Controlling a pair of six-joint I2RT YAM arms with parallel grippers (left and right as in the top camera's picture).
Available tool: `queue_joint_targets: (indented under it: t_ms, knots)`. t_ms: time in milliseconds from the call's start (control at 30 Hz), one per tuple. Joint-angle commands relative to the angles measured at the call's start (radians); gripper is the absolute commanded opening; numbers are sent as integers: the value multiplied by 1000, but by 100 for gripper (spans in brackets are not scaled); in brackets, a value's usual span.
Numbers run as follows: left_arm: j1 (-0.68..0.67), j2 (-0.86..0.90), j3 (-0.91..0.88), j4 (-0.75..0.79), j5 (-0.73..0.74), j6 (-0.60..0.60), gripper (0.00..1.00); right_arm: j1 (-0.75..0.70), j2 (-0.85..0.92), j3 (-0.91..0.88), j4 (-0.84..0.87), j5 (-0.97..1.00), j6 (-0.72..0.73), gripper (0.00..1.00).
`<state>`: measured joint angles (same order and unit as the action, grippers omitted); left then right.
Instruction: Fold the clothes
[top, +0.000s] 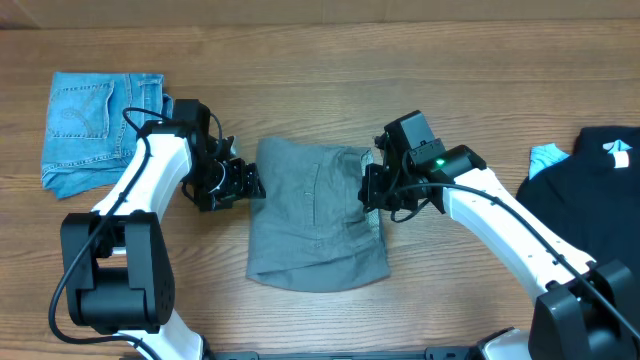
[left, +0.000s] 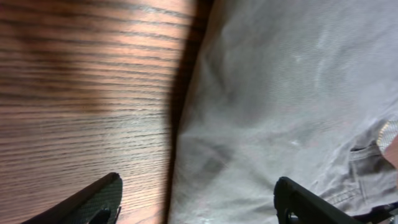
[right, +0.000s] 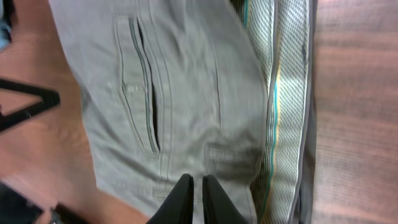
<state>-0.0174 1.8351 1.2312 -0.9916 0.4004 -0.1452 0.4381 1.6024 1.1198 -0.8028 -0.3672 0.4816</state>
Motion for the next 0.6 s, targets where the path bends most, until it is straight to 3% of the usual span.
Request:
queue_joint_targets:
  t_ms: [0,67,133,267,433,567]
  knots:
    - [2,-5,22,55,43,34,52,-5,-7,6,-35,-111,-26,7]
    - [0,-5,22,91,60,34,35,6,-3,-8,-38,-171,-16,6]
    - [-2,-5,22,106,100,34,23,29,6,-43,-34,-117,114,4]
    - [-2,-5,25,88,140,59,22,50,71,-231,58,-110,460,5]
    - [-2,-5,54,20,151,88,22,-24,103,-303,109,-123,488,4]
    - [-2,-5,87,-35,151,114,23,-177,105,-303,139,5,488,4]
